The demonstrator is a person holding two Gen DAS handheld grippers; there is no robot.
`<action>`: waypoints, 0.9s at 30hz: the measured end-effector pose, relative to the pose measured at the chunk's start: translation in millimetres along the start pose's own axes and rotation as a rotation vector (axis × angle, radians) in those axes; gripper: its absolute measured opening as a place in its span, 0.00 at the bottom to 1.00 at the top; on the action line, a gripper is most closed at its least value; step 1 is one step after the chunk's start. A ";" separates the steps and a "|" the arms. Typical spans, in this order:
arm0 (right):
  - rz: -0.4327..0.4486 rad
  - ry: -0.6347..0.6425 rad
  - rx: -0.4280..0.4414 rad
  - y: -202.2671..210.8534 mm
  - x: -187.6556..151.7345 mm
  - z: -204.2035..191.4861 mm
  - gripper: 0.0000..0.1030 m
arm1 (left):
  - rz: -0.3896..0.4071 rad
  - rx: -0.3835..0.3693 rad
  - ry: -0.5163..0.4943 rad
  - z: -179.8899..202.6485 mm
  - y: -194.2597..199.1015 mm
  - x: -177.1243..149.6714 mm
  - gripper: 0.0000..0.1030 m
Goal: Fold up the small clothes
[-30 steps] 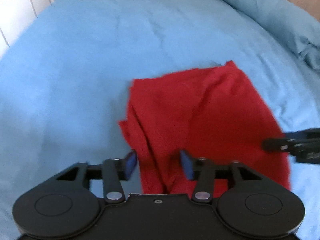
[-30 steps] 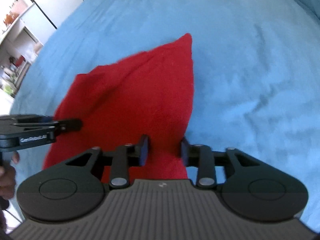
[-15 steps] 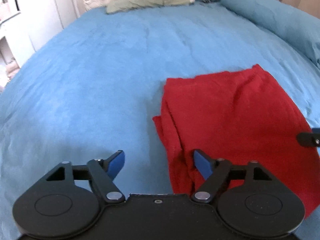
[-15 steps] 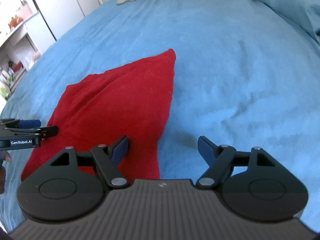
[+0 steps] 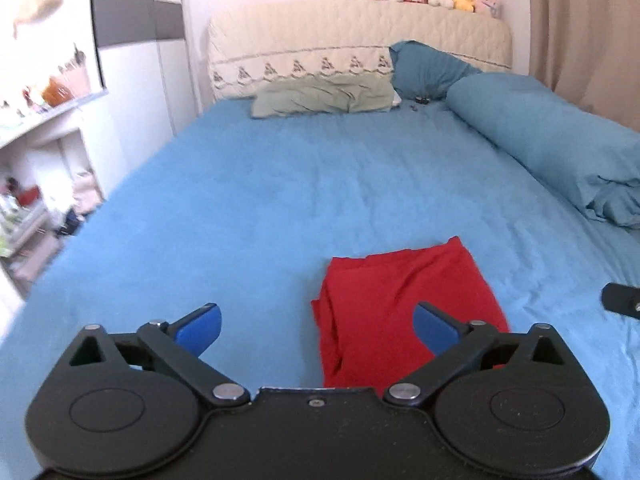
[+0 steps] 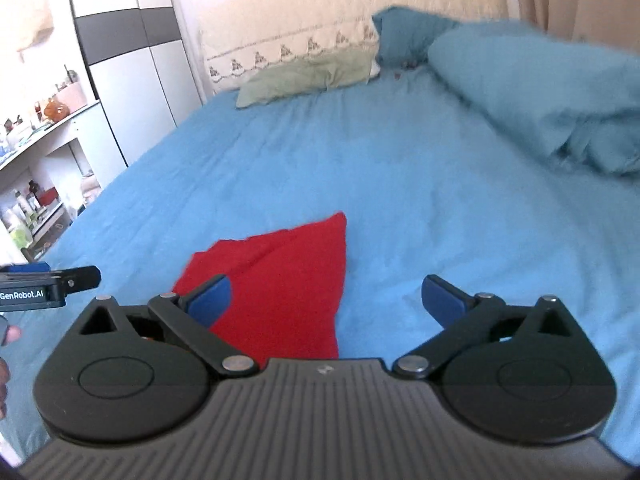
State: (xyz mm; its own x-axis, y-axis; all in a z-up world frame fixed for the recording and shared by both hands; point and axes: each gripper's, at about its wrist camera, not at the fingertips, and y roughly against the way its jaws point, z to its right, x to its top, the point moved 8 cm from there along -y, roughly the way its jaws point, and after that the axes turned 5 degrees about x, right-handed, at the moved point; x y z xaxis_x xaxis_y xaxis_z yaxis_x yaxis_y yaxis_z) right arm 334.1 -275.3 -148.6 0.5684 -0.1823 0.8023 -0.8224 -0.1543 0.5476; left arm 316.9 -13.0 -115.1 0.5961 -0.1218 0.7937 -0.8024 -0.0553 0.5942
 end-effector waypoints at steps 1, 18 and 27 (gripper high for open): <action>0.000 0.003 -0.008 22.8 1.2 -5.3 1.00 | 0.006 0.003 0.001 -0.1 18.8 -1.3 1.00; -0.096 0.063 -0.123 228.1 -72.3 -44.4 1.00 | -0.051 0.041 0.043 -18.7 189.4 -87.8 1.00; -0.147 0.073 -0.166 231.8 -107.1 -54.1 1.00 | -0.061 0.053 0.053 -22.9 195.9 -103.3 1.00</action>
State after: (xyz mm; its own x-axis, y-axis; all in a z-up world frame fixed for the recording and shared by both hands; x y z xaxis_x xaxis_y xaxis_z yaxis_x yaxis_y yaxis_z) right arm 81.3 -239.0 -94.7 0.6843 -0.0978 0.7226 -0.7268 -0.0113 0.6867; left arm 98.8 11.5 -77.7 0.6432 -0.0642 0.7630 -0.7644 -0.1133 0.6348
